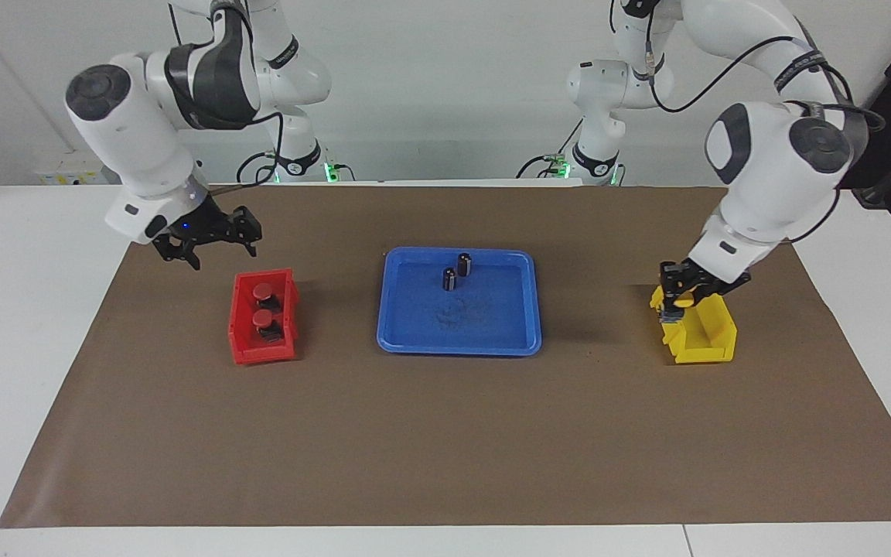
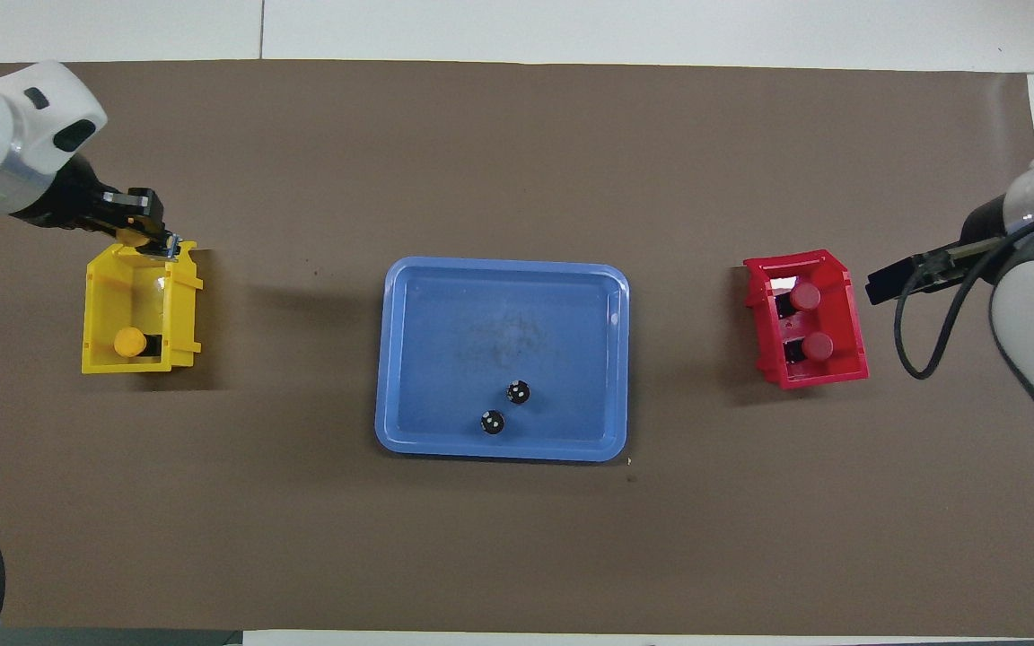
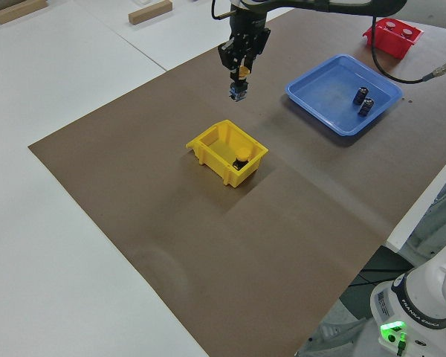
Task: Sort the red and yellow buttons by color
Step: 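Release the yellow button into the yellow bin while the right gripper withdraws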
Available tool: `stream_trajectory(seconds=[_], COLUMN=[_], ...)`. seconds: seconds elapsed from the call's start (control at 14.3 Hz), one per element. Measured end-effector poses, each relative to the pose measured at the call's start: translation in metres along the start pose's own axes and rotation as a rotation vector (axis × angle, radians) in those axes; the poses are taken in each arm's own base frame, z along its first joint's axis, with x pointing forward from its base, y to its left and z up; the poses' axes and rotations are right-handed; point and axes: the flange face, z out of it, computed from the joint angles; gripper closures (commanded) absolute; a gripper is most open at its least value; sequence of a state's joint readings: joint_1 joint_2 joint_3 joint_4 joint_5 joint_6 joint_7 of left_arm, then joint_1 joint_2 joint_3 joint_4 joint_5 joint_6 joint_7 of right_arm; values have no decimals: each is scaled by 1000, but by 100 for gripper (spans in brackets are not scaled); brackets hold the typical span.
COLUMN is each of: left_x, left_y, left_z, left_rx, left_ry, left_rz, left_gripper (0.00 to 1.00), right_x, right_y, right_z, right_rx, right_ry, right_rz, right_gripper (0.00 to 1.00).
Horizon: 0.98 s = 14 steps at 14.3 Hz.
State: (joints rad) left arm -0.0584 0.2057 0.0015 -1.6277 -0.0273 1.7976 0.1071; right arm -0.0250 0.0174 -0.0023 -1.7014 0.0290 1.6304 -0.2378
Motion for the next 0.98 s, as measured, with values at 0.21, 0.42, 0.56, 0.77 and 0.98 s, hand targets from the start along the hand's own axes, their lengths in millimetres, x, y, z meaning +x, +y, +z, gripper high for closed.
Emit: stream_trajectory(seconds=[0.21, 0.42, 0.56, 0.77, 0.98], left_x=[-10, -18, -21, -26, -28], left_y=[-44, -54, -57, -56, -53], left_z=[21, 49, 61, 87, 110], left_rx=[-27, -32, -30, -24, -18], left_ry=[19, 31, 36, 56, 78], left_rz=[-4, 7, 8, 10, 11], left_gripper=[99, 99, 99, 99, 99], right_x=[-15, -33, -45, -51, -46], right_y=[21, 25, 22, 19, 19], right_z=[-32, -67, -88, -99, -97], right_rx=[8, 11, -8, -71, -80], right_ry=[-15, -18, -1, 6, 14], right_rz=[44, 58, 58, 54, 66], right_gripper=[0, 0, 0, 0, 0])
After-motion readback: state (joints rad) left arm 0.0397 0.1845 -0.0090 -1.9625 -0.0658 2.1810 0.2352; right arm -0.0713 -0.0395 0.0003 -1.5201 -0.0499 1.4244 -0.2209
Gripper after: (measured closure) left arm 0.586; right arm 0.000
